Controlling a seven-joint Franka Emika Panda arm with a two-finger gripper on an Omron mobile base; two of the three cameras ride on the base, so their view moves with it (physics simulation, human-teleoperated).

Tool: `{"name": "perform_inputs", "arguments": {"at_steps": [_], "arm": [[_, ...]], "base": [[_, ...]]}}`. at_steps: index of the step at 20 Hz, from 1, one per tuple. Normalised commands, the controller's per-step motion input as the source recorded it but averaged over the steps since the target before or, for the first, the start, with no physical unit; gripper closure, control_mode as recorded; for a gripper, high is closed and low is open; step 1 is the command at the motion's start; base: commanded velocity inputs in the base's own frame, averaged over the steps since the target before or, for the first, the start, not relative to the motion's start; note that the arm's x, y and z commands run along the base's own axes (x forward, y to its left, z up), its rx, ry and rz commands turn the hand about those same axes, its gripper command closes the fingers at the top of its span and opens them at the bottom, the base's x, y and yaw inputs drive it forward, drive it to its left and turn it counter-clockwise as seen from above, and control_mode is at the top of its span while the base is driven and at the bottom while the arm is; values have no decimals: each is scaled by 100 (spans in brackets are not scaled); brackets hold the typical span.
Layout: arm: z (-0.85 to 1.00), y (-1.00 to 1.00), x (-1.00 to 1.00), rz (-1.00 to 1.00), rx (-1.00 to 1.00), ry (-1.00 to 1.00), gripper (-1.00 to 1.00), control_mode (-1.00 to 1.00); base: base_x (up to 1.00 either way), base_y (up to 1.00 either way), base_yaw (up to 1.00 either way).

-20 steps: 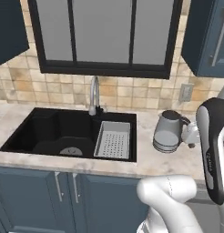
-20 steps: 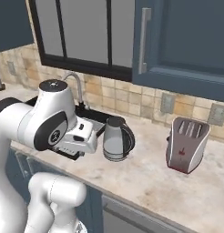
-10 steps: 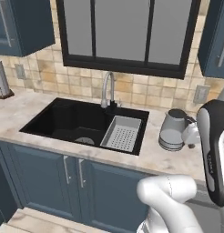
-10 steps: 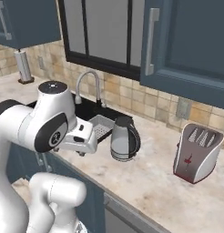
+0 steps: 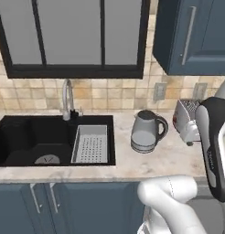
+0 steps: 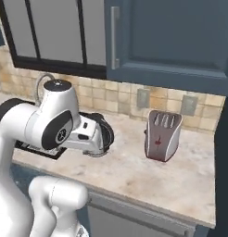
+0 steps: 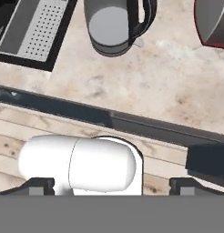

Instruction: Navigate to the electric kettle.

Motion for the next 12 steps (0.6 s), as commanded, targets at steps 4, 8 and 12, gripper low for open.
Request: {"name": "perform_inputs", "arguments": {"at_steps": [4, 8, 12], "arm": [[0, 0, 0, 0, 0, 0, -100, 100], [0, 0, 0, 0, 0, 0, -100, 100], [0, 0, 0, 0, 0, 0, -100, 100]], "base": [[26, -1, -89], [71, 15, -75], [79, 91, -38]]}}
